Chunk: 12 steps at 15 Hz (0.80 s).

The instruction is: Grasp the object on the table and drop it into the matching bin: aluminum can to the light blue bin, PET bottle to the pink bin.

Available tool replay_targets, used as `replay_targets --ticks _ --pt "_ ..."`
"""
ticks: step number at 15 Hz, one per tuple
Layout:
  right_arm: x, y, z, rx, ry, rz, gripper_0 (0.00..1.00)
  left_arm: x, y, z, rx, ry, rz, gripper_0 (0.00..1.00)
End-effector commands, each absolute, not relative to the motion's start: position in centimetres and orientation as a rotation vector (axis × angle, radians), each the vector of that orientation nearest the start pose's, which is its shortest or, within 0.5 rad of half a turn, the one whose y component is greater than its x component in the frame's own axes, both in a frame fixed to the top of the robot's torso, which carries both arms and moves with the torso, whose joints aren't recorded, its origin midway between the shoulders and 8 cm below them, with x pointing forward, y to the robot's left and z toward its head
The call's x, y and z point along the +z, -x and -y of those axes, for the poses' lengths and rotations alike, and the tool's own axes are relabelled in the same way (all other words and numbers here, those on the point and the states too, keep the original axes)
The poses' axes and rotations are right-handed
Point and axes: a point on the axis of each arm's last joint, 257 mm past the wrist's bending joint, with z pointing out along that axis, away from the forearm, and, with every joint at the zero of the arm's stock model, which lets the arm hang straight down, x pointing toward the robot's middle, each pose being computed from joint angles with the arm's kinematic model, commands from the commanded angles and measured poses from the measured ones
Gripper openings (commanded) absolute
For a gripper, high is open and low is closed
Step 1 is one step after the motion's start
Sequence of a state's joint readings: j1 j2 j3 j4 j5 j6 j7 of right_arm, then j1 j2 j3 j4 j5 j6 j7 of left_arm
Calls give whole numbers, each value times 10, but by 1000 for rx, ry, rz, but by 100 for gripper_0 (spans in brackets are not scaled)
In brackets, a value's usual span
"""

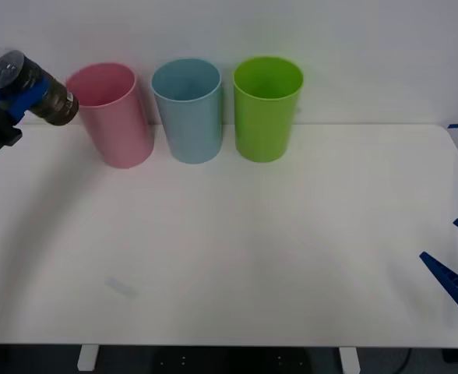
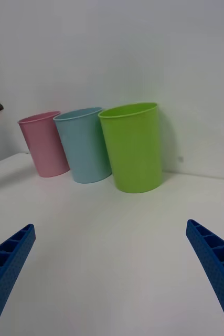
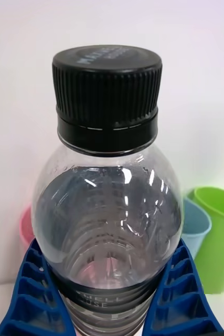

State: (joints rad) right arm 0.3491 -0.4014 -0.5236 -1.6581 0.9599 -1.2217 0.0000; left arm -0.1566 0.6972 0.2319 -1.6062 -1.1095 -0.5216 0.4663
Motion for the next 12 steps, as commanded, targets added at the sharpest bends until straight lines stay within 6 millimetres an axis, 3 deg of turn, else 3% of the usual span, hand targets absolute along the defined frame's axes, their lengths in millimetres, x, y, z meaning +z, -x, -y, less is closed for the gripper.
replay_targets --ticks 1,6,12 --pt "-169 -342 330 567 465 -1441 100 -3 -568 -345 -443 -213 -1390 0" --pt "-169 -342 330 567 465 -1441 100 12 -611 -344 -395 -244 -1405 0" --pt "-169 -342 330 567 465 -1441 100 5 -662 -330 -310 -306 -1476 0"
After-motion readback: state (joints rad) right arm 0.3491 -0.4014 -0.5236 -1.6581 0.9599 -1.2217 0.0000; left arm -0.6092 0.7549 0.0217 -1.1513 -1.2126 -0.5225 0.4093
